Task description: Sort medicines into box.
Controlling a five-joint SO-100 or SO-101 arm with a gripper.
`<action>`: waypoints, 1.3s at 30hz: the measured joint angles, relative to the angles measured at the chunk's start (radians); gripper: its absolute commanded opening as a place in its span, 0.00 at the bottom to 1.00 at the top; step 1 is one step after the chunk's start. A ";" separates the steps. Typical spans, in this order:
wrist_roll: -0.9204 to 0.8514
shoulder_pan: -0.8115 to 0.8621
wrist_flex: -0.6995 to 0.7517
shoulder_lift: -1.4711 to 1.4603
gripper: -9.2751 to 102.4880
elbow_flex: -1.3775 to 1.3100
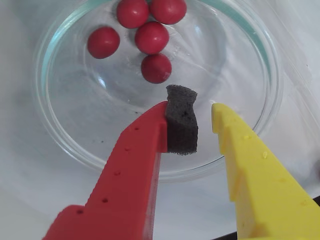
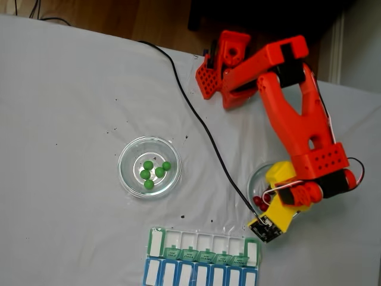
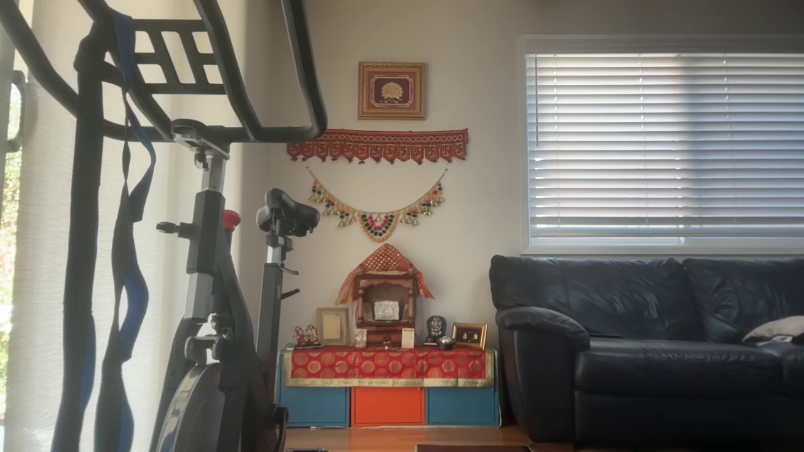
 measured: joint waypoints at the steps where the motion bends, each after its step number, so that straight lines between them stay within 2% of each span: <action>1: 0.003 0.000 0.002 0.000 0.18 -0.002; 5: 0.034 0.000 0.008 0.000 0.21 -0.031; 8: 0.046 0.008 -0.011 0.000 0.31 -0.034; 10: 0.046 0.015 -0.020 0.000 0.35 -0.034; 39: 0.101 -0.025 -0.210 0.000 0.38 0.127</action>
